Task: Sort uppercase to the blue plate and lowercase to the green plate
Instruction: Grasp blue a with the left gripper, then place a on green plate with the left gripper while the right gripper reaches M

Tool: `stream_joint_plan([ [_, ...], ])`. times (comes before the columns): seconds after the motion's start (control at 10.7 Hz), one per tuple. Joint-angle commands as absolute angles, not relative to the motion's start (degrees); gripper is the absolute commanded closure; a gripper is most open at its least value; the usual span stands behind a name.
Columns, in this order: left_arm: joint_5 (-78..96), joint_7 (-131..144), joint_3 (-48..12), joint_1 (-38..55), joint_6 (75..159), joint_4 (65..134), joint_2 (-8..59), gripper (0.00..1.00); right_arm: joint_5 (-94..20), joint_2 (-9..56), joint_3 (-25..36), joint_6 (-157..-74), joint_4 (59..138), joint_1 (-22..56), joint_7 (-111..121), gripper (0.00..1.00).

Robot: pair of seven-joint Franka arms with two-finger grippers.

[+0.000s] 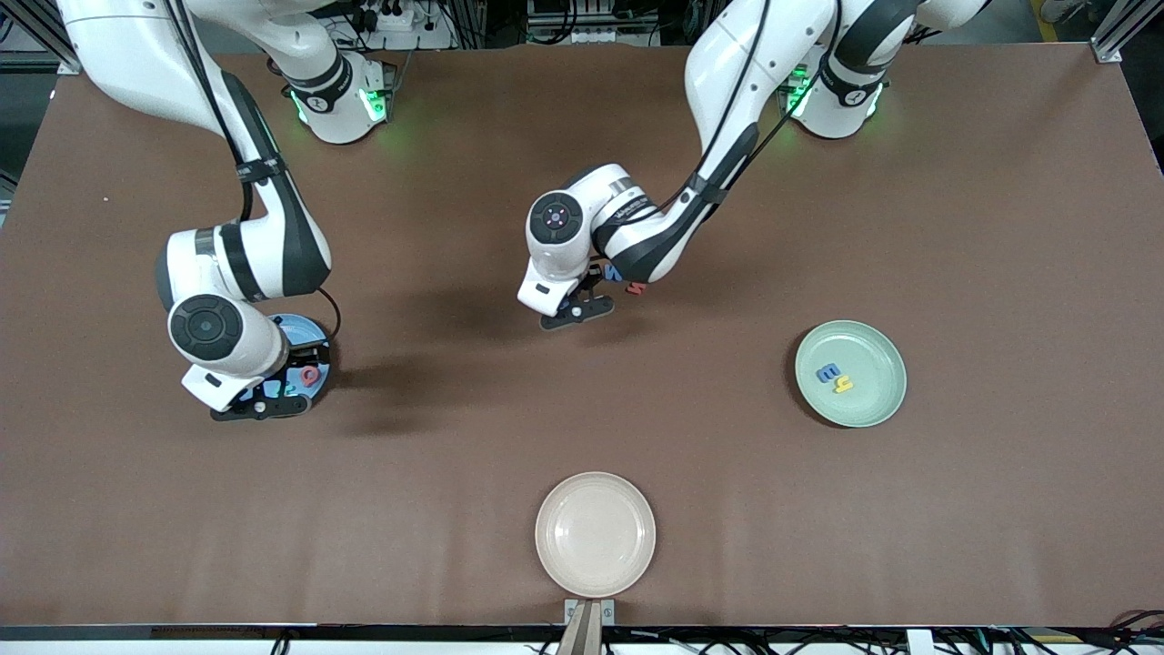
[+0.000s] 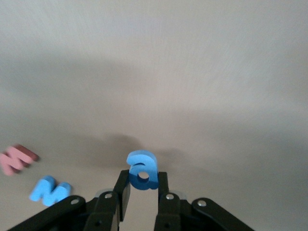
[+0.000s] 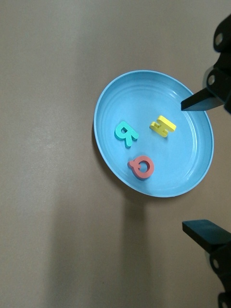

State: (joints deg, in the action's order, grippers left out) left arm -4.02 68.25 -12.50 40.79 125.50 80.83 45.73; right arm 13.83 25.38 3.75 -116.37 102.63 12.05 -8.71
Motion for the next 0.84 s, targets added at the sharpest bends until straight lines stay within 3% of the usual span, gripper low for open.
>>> stream_joint_plan([
  [0.0,-5.27,61.91,-14.24,35.79,123.93,83.14,38.87,1.00,14.07,24.34,3.52,-116.37,103.27,13.26,-12.12,0.00],
  [0.28,-5.45,46.20,-16.07,25.70,118.06,84.98,33.60,1.00,7.87,26.53,3.16,-119.34,103.18,23.42,-27.80,0.00],
  [0.66,-6.77,24.13,-16.96,14.70,116.37,95.42,23.14,1.00,2.29,34.17,3.08,-123.73,96.52,41.18,-51.62,0.00],
  [0.75,-6.85,19.38,-16.96,12.24,116.80,98.76,21.20,1.00,0.98,35.32,2.99,-128.88,96.77,44.70,-56.90,0.00],
])
